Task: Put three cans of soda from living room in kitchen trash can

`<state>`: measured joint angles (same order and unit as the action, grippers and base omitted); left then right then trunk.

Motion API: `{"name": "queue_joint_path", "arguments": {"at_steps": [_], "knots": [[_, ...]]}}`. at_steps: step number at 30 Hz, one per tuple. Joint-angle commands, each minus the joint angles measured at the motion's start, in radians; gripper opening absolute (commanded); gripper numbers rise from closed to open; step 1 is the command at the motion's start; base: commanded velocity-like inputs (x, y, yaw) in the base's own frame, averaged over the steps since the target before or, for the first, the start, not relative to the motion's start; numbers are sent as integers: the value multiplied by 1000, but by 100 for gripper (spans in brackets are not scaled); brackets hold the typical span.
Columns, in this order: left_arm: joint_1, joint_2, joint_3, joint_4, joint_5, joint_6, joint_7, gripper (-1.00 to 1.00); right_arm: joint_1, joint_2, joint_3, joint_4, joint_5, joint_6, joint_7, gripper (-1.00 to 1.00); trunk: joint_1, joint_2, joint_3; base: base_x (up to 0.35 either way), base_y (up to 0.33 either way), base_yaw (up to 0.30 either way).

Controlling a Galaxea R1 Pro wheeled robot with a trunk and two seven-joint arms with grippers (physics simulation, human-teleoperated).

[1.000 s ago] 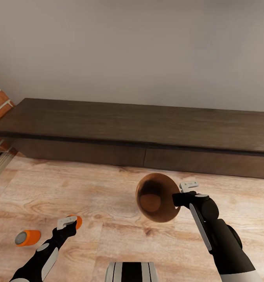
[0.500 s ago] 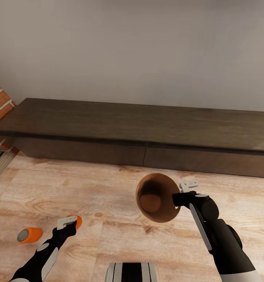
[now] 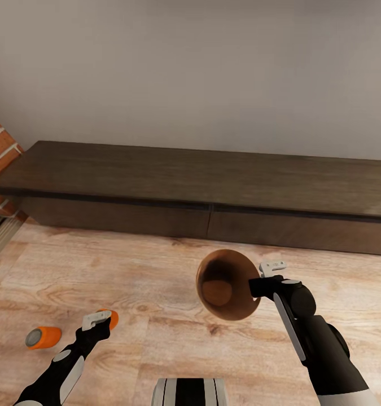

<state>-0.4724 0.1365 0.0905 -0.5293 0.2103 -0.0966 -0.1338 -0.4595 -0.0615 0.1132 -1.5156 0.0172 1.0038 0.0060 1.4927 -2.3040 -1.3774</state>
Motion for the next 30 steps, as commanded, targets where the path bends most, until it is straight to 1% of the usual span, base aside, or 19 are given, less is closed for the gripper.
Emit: {"name": "queue_joint_path", "arguments": {"at_steps": [1, 6, 13, 24, 30], "knots": [[0, 0, 0, 0, 0, 0, 0, -100, 0, 0, 0, 0, -22, -1, 6, -100, 0, 0, 0, 0, 0, 0], [0, 0, 0, 0, 0, 0, 0, -100, 0, 0, 0, 0, -22, -1, 6, -100, 0, 0, 0, 0, 0, 0], [0, 0, 0, 0, 0, 0, 0, -100, 0, 1, 2, 0, -22, -1, 6, -100, 27, -49, -22, 0, 0, 0], [0, 0, 0, 0, 0, 0, 0, -100, 0, 1, 2, 0, -22, -1, 6, -100, 27, -49, -22, 0, 0, 0], [0, 0, 0, 0, 0, 0, 0, -100, 0, 1, 2, 0, -22, -1, 6, -100, 27, -49, -14, 0, 0, 0]]}}
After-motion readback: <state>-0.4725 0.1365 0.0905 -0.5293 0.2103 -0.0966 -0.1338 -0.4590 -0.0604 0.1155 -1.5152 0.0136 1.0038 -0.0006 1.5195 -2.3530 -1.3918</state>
